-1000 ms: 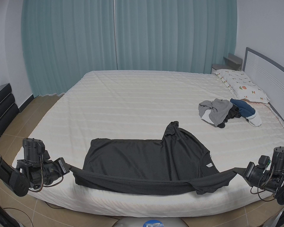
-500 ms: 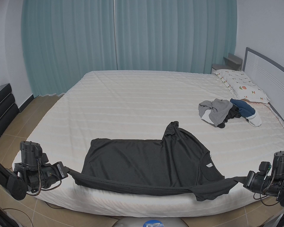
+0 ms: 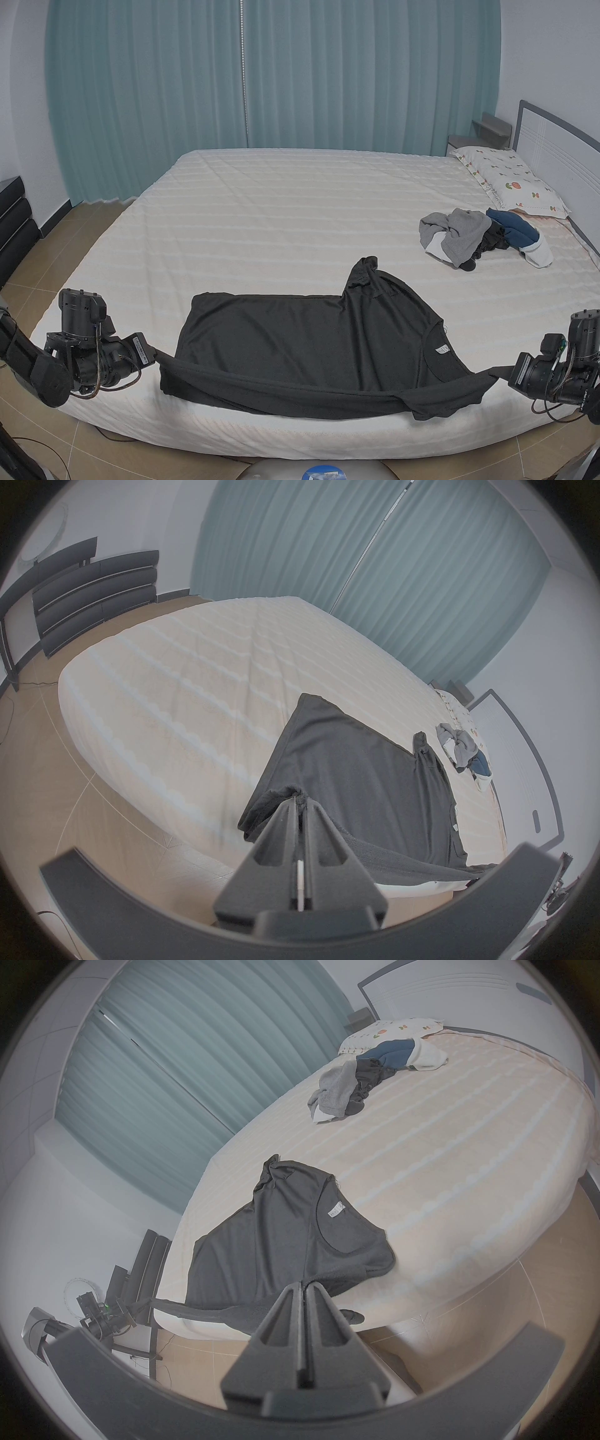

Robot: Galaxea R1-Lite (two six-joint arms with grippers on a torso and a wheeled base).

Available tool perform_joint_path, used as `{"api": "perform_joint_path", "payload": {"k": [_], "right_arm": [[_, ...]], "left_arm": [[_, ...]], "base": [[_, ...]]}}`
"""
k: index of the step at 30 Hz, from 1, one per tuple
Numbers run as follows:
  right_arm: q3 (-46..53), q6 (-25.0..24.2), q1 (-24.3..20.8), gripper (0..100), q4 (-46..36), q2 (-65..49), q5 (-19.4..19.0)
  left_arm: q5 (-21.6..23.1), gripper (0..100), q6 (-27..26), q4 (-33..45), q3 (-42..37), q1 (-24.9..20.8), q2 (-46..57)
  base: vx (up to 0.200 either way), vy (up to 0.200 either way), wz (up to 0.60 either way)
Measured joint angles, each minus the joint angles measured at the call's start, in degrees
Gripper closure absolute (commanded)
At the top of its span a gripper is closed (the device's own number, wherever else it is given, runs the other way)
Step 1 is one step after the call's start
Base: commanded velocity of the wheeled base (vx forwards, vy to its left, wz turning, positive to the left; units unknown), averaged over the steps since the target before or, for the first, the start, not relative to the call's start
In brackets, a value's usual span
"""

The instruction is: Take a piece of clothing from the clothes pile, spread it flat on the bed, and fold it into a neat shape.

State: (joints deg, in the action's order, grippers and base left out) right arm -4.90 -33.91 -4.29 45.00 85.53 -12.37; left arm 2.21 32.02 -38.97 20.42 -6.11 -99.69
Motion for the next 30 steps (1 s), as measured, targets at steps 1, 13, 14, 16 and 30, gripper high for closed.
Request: {"api": "perform_joint_path", "payload": {"k": [1, 13, 14, 16, 30], "right_arm": [[-0.72, -0.02, 0.02, 100, 0.0, 0.8, -0.02], [-9.92, -0.16, 0.13, 100, 0.6, 12.2, 0.34], [-10.75, -0.21, 0.16, 100, 0.6, 13.18, 0.48], [-12.24, -0.22, 0.2, 100, 0.62, 14.99, 0.94], [-18.6, -0.79, 0.38, 100, 1.04, 25.58, 1.95]], "left_arm": [[-0.07, 100, 0.02, 0.0, 0.52, 0.05, -0.61], [-0.49, 100, 0.21, 0.05, 6.7, 0.41, -7.83], [-0.49, 100, 0.21, 0.05, 7.22, 0.41, -8.5], [-0.51, 100, 0.22, 0.06, 8.24, 0.44, -9.81], [-2.96, 100, 0.32, -0.09, 15.19, 0.49, -19.15]], "base": [[0.0, 0.0, 0.0], [0.0, 0.0, 0.0], [0.0, 0.0, 0.0], [0.0, 0.0, 0.0], [0.0, 0.0, 0.0]]}}
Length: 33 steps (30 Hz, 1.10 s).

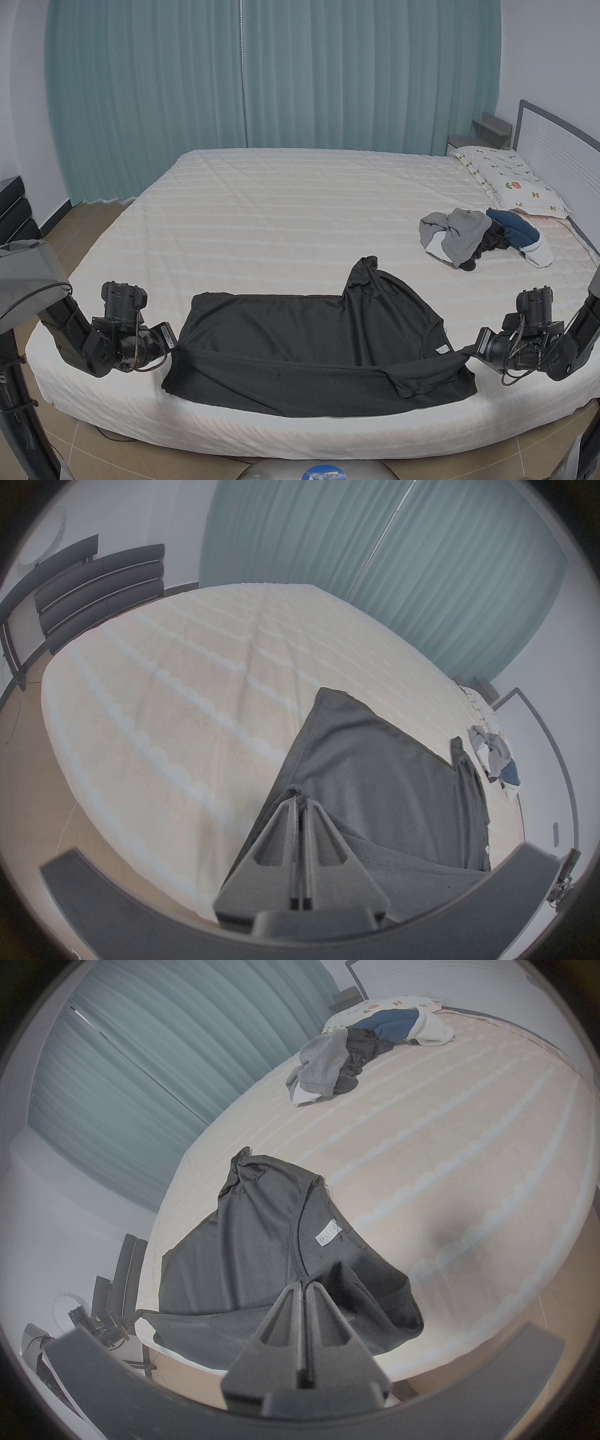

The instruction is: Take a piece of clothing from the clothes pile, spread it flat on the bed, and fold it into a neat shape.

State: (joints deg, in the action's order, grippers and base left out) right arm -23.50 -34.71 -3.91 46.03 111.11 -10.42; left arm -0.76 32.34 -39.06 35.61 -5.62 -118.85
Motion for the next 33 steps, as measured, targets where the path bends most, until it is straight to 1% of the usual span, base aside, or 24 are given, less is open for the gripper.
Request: {"api": "perform_joint_path", "payload": {"k": [3, 13, 18, 26, 30, 33], "right_arm": [[-1.4, -0.22, 0.17, 100, 0.02, 2.12, -0.02], [-5.44, -3.36, 0.63, 100, 0.3, 7.25, 0.16], [-6.38, -4.97, 1.41, 100, 2.71, 8.96, 0.49], [-6.56, -5.55, 2.6, 100, 3.15, 10.14, 0.35], [-6.62, -5.77, 3.29, 100, 3.23, 10.28, 0.06], [-6.42, -5.8, 3.62, 100, 3.25, 10.47, -0.09]], "left_arm": [[-0.88, 100, 0.04, -0.02, 2.34, 0.0, -3.1], [-1.01, 100, 0.39, -0.29, 5.73, -0.05, -8.33], [-0.99, 100, 1.68, -0.43, 6.39, -0.28, -9.16], [-0.74, 100, 2.26, -0.46, 7.14, -0.39, -9.52], [-0.55, 100, 4.35, -0.54, 7.45, -0.41, -9.48], [-0.46, 100, 4.61, -0.46, 7.78, -0.52, -9.52]], "base": [[0.0, 0.0, 0.0], [0.0, 0.0, 0.0], [0.0, 0.0, 0.0], [0.0, 0.0, 0.0], [0.0, 0.0, 0.0], [0.0, 0.0, 0.0]]}}
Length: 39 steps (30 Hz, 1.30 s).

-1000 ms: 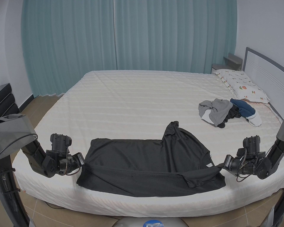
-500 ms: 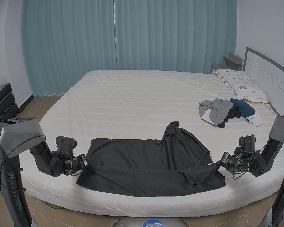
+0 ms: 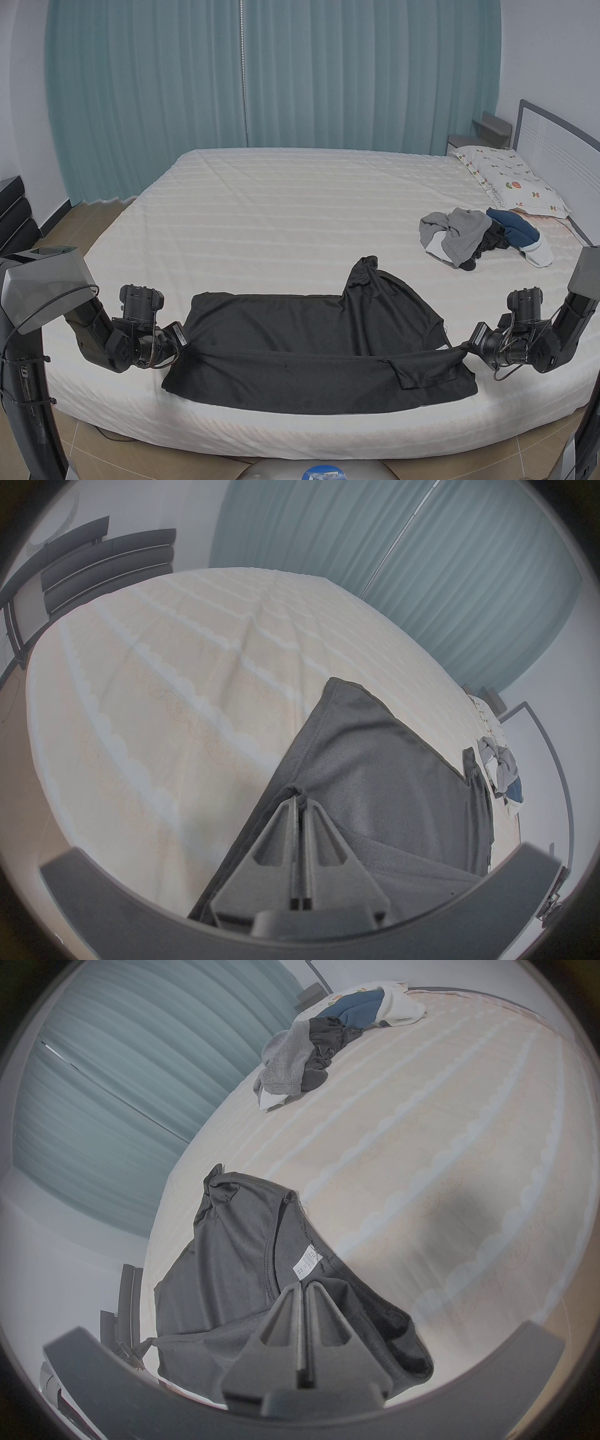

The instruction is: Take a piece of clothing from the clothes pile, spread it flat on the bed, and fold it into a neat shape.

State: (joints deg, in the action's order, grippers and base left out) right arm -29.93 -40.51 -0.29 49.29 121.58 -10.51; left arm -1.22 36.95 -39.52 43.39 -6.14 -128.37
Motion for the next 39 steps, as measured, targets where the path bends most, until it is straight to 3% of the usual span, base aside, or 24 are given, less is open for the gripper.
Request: {"api": "perform_joint_path", "payload": {"k": [10, 11, 23, 29, 39], "right_arm": [[1.21, 0.0, -0.01, 100, 6.49, 3.62, -0.07], [1.44, 0.02, -0.06, 0, 7.05, 3.84, -0.07], [3.39, -4.84, -0.45, 0, 11.64, 4.41, -0.52], [4.82, -9.87, 0.69, 0, 13.47, 2.43, -4.62], [5.81, -10.95, 1.87, 0, 13.53, 0.74, -5.63]], "left_arm": [[0.1, 100, 0.05, 0.15, 0.84, -0.11, -0.71], [0.1, 0, 0.05, 0.2, 0.85, -0.11, -0.79], [-0.09, 0, 2.71, 0.13, 0.71, -0.63, -1.56], [0.05, 0, 4.51, 0.22, -0.94, -0.39, -0.13], [0.1, 0, 5.94, 0.38, -3.04, -0.83, 1.71]], "base": [[0.0, 0.0, 0.0], [0.0, 0.0, 0.0], [0.0, 0.0, 0.0], [0.0, 0.0, 0.0], [0.0, -0.2, 0.0]]}}
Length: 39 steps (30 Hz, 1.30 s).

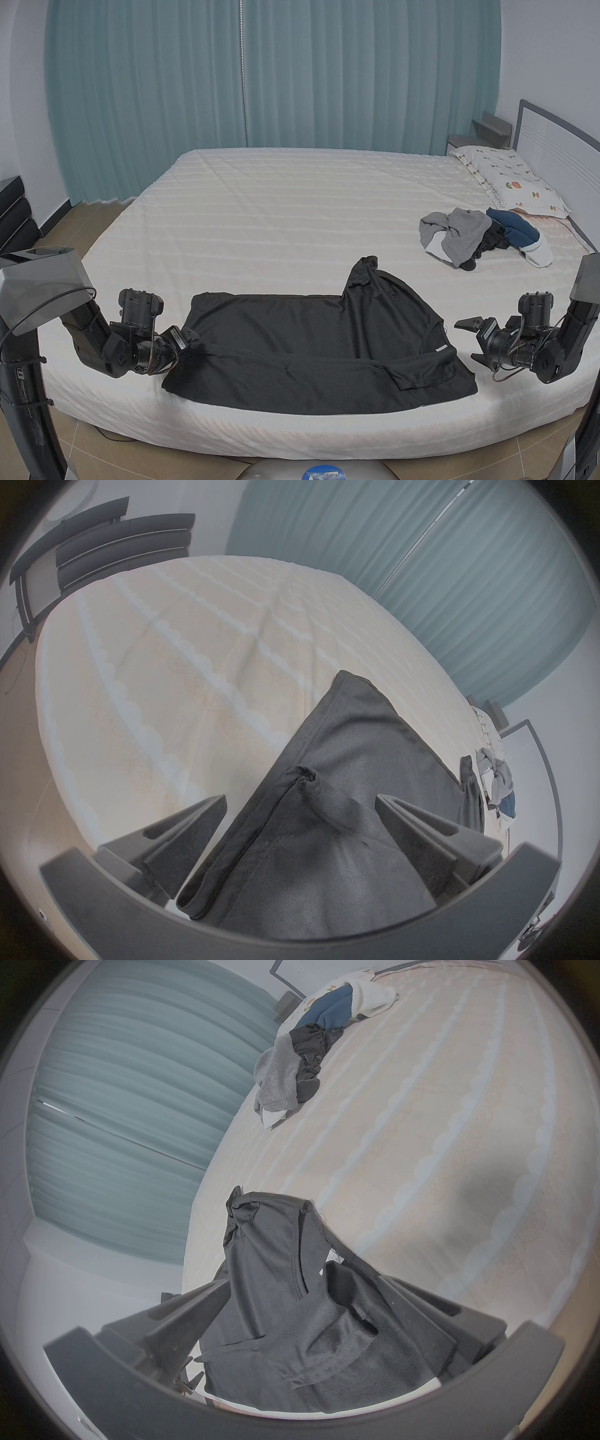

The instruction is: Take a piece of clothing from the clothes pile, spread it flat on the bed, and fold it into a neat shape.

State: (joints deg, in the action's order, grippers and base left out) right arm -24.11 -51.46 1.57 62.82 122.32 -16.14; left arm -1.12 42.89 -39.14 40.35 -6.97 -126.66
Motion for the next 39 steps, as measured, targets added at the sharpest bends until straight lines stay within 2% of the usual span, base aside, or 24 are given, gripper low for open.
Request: {"api": "perform_joint_path", "payload": {"k": [36, 39], "right_arm": [[0.74, 0.02, -0.45, 0, 0.0, -0.3, 0.0], [0.74, 0.04, -0.5, 0, -0.01, -0.3, 0.0]], "left_arm": [[-0.1, 0, 0.28, -0.16, -1.24, 0.76, 4.23], [0.09, 0, 0.33, -0.34, -1.46, 1.16, 4.23]], "base": [[0.0, 0.0, 0.0], [0.0, 0.2, 0.0]]}}
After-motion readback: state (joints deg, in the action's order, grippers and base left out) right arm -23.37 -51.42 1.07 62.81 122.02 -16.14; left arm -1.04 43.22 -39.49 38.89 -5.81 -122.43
